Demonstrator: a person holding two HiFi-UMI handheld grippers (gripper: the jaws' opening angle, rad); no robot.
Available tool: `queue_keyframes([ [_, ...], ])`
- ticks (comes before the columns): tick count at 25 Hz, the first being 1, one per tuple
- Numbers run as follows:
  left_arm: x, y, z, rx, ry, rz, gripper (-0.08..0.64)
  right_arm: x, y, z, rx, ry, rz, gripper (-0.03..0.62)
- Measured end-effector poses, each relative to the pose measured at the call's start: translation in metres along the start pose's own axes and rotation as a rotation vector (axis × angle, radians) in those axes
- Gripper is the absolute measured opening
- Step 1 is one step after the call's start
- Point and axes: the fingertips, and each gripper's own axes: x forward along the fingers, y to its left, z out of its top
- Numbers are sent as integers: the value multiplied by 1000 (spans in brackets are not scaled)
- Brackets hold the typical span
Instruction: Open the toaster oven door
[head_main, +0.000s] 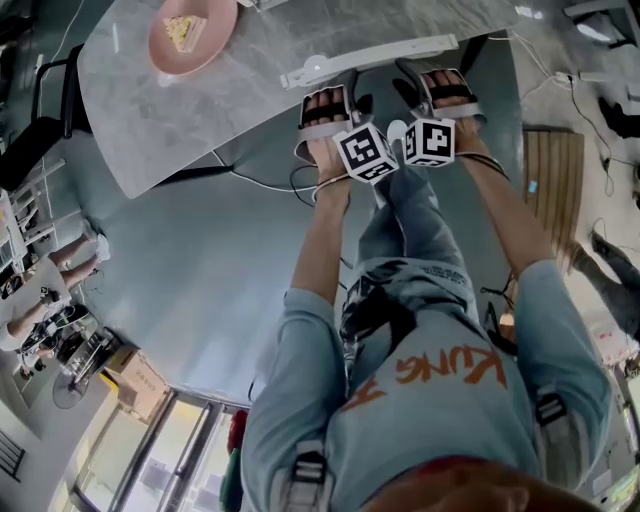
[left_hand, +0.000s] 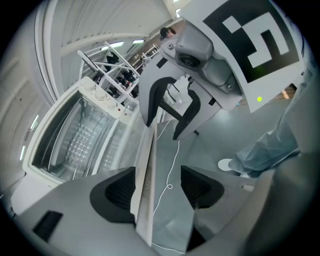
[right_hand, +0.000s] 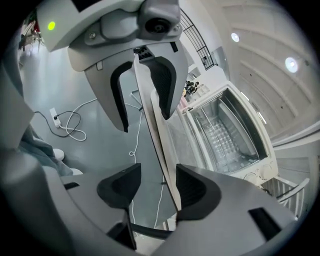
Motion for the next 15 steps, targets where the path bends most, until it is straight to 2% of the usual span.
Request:
queue_keyframes([
  [2,-7,0,5,-39,-25,-1,276,-7,2,1,47,-11,10,197],
  [7,-26,8,17,-212,-107,4,275,-26,-4,8,200,-41,18,125],
  [12,-45,24,20,-303,-154,30,258,-40,-23,15,371,-63,-1,77],
  [15,-61,41,22,-368,-186,69,209,-50,-41,22,455,-86,-25,51],
])
